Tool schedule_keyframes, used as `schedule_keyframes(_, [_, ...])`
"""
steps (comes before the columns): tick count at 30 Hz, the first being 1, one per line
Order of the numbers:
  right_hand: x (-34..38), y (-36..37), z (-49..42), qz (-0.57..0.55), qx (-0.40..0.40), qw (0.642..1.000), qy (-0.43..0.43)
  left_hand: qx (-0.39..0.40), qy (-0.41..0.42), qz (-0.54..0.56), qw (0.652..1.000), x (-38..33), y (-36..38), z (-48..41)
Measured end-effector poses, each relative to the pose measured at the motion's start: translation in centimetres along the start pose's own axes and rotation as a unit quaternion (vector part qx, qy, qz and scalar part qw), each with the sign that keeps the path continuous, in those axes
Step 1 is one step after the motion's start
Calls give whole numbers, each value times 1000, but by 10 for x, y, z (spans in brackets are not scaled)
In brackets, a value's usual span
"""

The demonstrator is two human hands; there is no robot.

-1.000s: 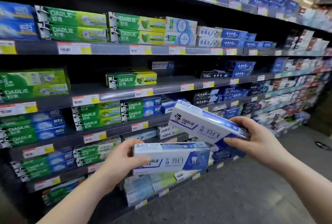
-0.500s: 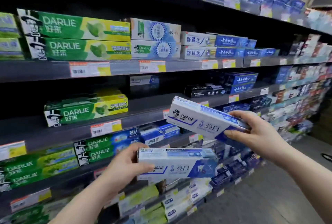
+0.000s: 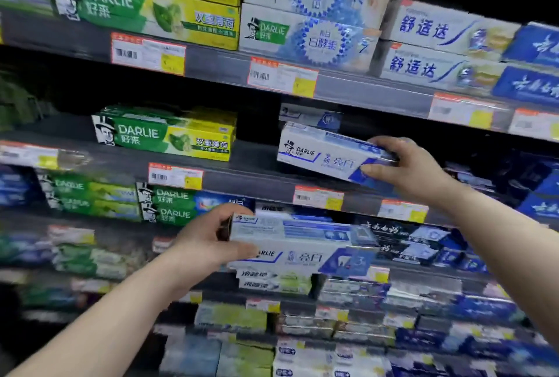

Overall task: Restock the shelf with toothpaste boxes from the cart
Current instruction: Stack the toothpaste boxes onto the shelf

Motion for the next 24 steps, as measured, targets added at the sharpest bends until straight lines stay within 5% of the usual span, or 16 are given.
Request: schedule_keyframes(24, [-53,107,-97,-72,78,994,12,-37,46,61,996,-22,0,-84])
Point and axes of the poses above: each hand's wrist, its own z-axis away from the middle knuckle, its own y-axis out of the palm, x = y × z, the point moved 3 cm from there along -z, towards the middle knuckle, and after that the axes turned 12 degrees about -x, right-handed, at the moved point
